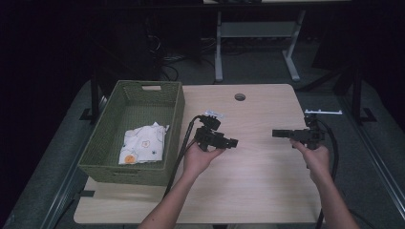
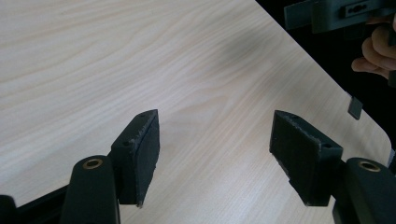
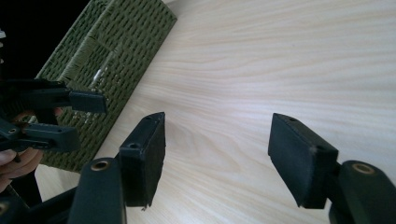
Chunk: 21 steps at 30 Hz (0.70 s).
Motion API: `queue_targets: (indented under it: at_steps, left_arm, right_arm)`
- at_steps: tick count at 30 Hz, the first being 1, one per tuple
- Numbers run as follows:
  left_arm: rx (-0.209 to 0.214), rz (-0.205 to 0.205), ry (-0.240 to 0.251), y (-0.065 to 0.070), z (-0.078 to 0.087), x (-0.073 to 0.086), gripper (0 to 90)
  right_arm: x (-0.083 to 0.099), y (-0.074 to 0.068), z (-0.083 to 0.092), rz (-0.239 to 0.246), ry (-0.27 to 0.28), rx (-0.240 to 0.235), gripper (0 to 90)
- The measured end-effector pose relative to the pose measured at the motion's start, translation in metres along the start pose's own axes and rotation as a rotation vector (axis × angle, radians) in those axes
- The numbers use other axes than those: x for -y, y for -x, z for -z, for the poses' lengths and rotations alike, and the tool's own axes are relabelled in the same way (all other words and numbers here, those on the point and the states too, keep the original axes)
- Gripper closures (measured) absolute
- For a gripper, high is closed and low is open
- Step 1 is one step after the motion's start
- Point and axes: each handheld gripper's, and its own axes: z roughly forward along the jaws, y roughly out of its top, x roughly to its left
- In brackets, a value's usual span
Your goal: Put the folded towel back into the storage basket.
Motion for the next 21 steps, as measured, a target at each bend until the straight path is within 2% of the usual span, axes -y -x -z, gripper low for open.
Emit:
queue_targets:
  at_steps: [7,21]
  left_arm:
    - [0.002,0.018,0.003,0.001,-0.008,0.007,32.0]
    - [-0.006,0.013,-0.005,0.000,-0.012,0.026,29.7]
  right_arm:
    - [0.011,0.011,0.007,-0.017,0.001,0.008,36.0]
    - [0.033,0.028,0.023,-0.051,0.014,0.001,34.7]
